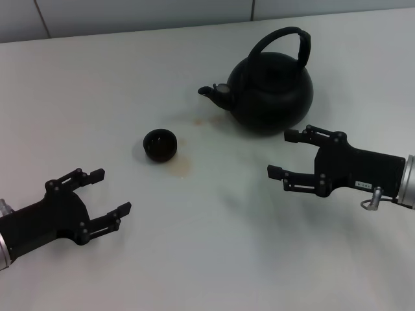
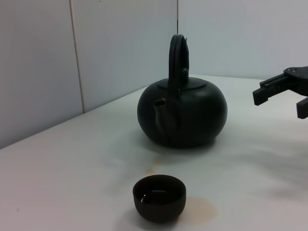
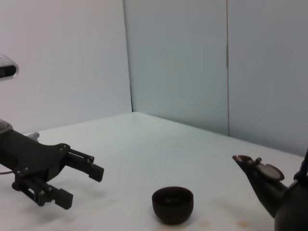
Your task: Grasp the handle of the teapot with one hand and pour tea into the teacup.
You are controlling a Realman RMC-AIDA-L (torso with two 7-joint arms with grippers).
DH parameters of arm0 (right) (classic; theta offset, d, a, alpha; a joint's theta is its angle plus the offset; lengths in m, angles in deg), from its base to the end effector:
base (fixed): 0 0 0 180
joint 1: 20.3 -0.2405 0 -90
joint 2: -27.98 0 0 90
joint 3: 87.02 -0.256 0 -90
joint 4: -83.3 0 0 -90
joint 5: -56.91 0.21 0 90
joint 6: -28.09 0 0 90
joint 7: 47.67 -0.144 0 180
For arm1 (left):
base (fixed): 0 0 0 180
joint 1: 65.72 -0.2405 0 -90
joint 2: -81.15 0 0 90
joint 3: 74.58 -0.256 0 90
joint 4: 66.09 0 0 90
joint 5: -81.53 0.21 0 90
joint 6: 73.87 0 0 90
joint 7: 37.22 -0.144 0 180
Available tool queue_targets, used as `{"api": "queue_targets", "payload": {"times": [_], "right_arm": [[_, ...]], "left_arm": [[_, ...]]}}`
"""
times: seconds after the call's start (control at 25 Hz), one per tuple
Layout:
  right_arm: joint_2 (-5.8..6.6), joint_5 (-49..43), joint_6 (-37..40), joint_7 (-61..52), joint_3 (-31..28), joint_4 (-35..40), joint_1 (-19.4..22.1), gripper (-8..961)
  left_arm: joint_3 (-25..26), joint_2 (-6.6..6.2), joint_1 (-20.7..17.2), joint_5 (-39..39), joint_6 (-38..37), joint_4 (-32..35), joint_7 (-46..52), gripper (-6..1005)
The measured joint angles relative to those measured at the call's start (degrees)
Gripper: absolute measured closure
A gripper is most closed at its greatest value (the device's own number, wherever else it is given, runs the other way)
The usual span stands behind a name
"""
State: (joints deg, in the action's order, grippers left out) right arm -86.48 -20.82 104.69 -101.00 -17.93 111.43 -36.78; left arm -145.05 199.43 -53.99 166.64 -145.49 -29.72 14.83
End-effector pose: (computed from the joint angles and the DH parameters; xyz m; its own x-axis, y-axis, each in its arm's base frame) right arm 0.3165 0.2819 -0.0191 0.8199 -0.1761 -0.5448 -0.4179 -0.8345 -0.3590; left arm -0.3175 0.2672 -0.0406 0.8900 0.1469 0.4317 0.3351 -0.8527 -0.4007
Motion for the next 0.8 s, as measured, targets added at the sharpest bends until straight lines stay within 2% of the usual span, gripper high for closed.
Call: {"api": "queue_targets", "payload": {"times": [0.2,0.8], "right_arm": [[-0.71,-4.51,-0.23,-2.7,-2.15,2.71,0.21,133],[-1.67,-5.94,-1.77,-2.8,-2.22,3.61,0.36,134]], "left_arm": [[0.15,0.03,-0.07,0.01,0.07,0.02,0.02,197],[0.24,0.03,-0.14,0.03,0.09,0.64,0.07,197]]}}
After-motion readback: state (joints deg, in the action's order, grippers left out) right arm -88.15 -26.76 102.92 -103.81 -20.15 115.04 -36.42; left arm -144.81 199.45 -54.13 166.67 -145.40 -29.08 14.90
